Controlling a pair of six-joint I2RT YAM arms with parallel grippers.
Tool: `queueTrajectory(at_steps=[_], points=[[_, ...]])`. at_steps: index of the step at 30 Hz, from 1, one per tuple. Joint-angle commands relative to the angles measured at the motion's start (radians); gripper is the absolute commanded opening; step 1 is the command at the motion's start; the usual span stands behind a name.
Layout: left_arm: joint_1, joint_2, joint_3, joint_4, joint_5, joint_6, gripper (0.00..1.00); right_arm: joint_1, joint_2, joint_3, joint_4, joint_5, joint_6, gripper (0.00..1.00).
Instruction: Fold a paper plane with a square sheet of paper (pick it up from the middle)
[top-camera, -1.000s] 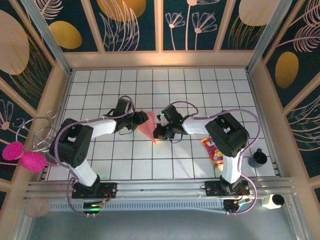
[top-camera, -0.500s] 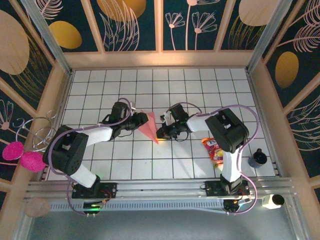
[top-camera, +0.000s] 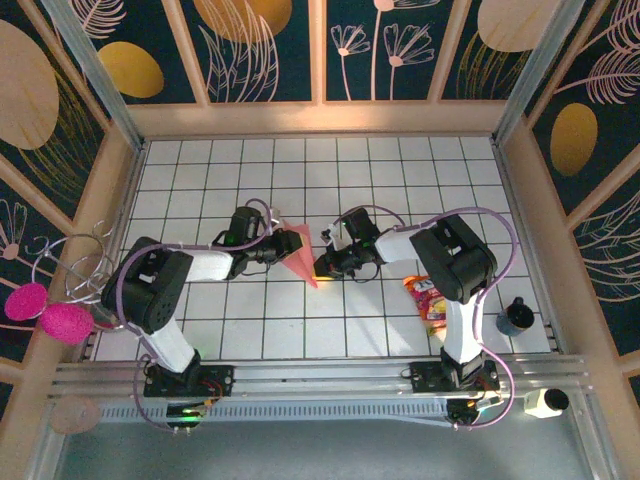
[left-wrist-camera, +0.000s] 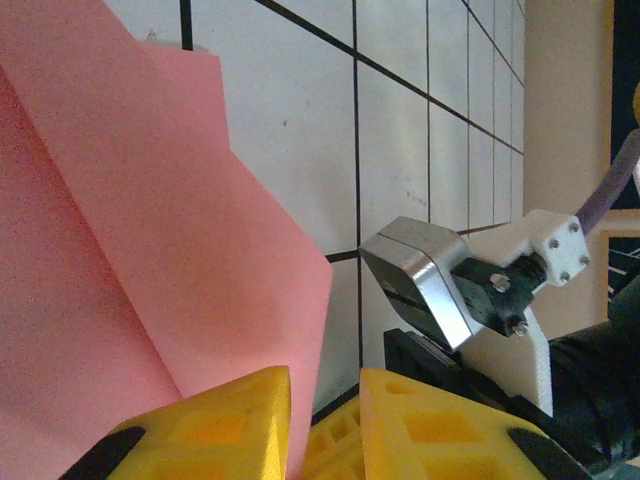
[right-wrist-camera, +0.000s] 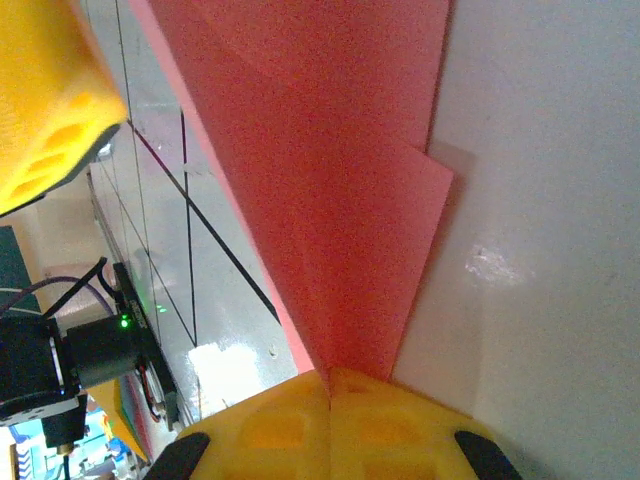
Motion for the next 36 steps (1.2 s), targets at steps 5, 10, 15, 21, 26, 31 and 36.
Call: queueTrajectory(at_steps=[5, 10, 15, 21, 26, 31, 36], points=[[-0.008, 0.065, 0.048, 0.031, 0.037, 0.013, 0.23, -0.015, 0.024, -0.024, -0.008, 0.013, -0.014, 0.00], [-0.008, 0.084, 0.062, 0.021, 0.037, 0.018, 0.23, -0.016, 0.024, -0.025, -0.010, 0.016, -0.012, 0.00], [-0.008, 0.103, 0.069, 0.014, 0.038, 0.018, 0.22, -0.016, 0.020, -0.025, -0.010, 0.020, -0.012, 0.01], [-0.009, 0.116, 0.076, 0.006, 0.033, 0.019, 0.22, -0.019, -0.005, -0.025, -0.014, 0.021, -0.009, 0.08], [-0.008, 0.124, 0.083, -0.007, 0.030, 0.025, 0.22, -0.021, -0.047, -0.037, -0.004, 0.023, 0.012, 0.20], [-0.009, 0.130, 0.090, -0.011, 0.030, 0.025, 0.22, -0.028, -0.109, -0.058, 0.009, 0.038, 0.045, 0.31], [-0.009, 0.130, 0.094, -0.015, 0.029, 0.027, 0.22, -0.040, -0.179, -0.086, 0.012, 0.111, 0.075, 0.32]])
